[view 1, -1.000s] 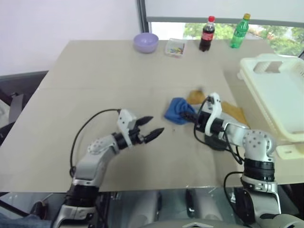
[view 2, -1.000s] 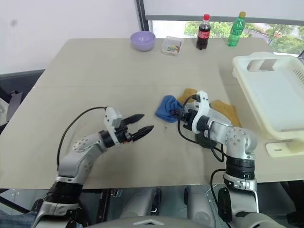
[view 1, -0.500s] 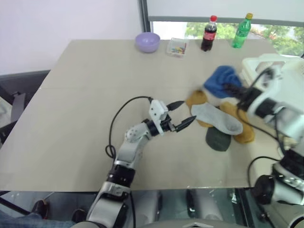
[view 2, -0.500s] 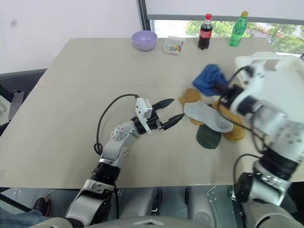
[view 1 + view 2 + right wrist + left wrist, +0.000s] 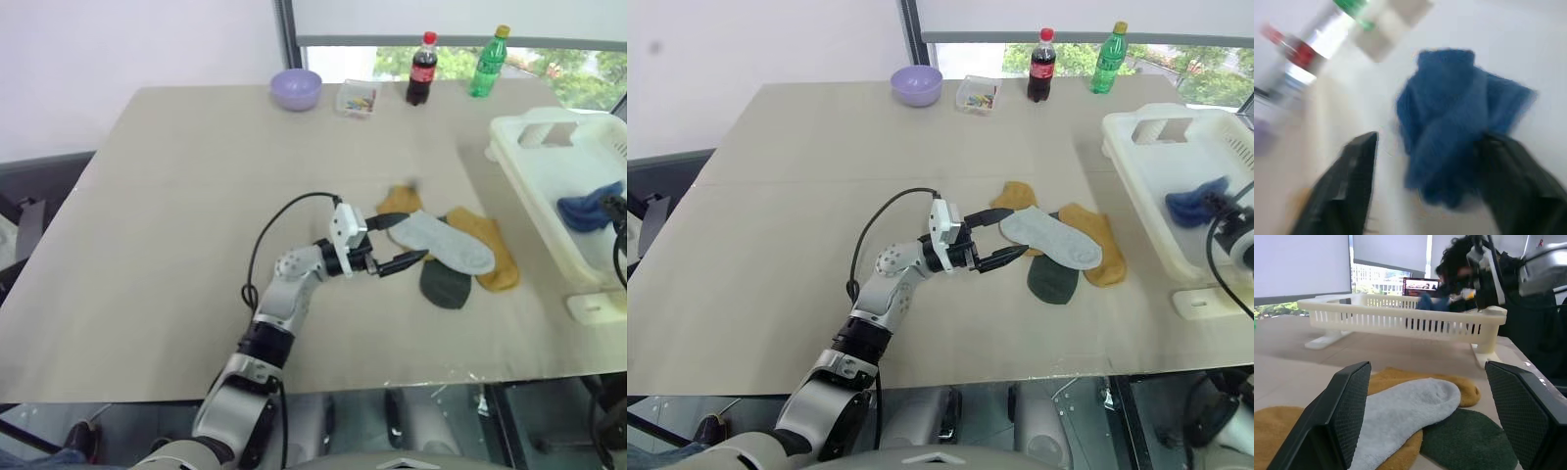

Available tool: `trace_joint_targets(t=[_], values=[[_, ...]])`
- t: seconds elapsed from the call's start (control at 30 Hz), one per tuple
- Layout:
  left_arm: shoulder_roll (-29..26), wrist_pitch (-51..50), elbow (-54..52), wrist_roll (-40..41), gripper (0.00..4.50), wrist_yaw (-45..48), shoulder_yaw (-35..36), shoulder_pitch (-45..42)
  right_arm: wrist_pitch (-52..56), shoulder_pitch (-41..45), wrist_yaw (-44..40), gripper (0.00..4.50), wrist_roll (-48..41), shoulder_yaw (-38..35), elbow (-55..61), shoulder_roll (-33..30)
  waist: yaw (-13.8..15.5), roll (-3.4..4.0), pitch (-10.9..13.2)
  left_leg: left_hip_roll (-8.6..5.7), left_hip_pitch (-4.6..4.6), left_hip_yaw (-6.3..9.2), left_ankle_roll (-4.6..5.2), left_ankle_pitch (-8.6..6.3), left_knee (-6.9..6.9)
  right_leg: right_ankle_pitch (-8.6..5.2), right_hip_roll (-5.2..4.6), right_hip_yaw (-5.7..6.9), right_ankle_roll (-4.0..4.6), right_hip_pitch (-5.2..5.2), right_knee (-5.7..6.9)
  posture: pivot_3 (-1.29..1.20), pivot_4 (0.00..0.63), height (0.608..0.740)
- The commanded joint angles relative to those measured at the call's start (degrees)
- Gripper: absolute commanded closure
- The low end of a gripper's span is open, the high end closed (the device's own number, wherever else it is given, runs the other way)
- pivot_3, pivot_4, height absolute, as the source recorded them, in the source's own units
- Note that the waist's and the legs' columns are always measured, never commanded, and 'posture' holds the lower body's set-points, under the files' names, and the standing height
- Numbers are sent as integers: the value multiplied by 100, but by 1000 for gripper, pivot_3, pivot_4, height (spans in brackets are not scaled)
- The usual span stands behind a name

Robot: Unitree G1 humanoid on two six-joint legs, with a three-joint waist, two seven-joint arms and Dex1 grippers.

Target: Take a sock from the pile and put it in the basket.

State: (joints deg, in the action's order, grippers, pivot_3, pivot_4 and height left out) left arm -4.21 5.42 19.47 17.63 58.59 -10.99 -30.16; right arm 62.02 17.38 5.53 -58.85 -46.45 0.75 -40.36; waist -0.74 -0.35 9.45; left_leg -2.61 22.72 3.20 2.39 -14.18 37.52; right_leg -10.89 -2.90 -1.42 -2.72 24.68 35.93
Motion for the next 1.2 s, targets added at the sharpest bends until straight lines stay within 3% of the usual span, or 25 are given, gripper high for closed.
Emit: trace_joint_targets(t=[0.03, 0.23, 0.43, 0.6, 0.8, 0.87, 1.07, 1.2], values=[[-63, -19, -233, 73, 501, -18, 84, 136, -1011, -458, -555, 632, 1183, 518, 378, -564, 6, 0, -1, 0, 0, 1, 0, 0, 1, -2, 0, 0, -6, -1, -2, 0, 150, 735], [-346, -84, -416, 86, 501, -99, 253, 267, -1704, -746, -1262, 632, 1889, 753, 937, -950, -9, 1, 1, 7, -5, -4, -1, 0, 8, -9, 11, -6, -25, -1, 0, 0, 150, 735], [-748, -200, -710, 69, 501, -292, 489, 467, -2189, -354, -2179, 632, 1893, 1171, 1470, -1078, -22, -3, 3, 25, -7, -12, -1, 0, 23, -6, 24, -10, -30, -2, 1, 0, 150, 735], [-1165, -492, -1304, -108, 501, -787, 646, 964, -3285, -260, -3443, 632, 1515, 1938, 2145, -73, -8, -13, 7, 32, -2, -4, -1, -1, 35, -5, 29, -5, -31, -3, -1, 0, 150, 735], [-1675, -1016, -2558, -23, 501, -1395, 1068, 2042, -3640, -2187, -4282, 632, 1528, 3025, 3138, 857, 148, -10, 8, 31, 13, 21, 4, -10, 33, 8, 11, 11, -4, 1, -6, 0, 150, 735], [-1919, -1235, -2854, 51, 501, -1395, 1228, 2395, -3777, -2824, -4884, 632, 1580, 3129, 3204, 741, 165, -8, 10, 26, 22, 20, 6, -12, 33, 8, -21, 11, -4, 7, -10, 0, 150, 735], [-2542, -1426, -3612, 165, 501, -1397, 1852, 3776, -4724, -3867, -5989, 632, 2132, 2736, 2325, 464, 122, -13, 10, 36, -1, -1, 8, -16, 53, -16, -39, 8, -11, -14, -17, 0, 150, 735], [-2678, -1367, -3923, 333, 501, -1444, 2405, 4538, -5582, -4421, -6800, 632, 2318, 2246, 1516, 384, 144, -13, 12, 65, -7, -12, -9, -26, 54, -16, -84, 80, -10, -11, -12, 0, 150, 735]])
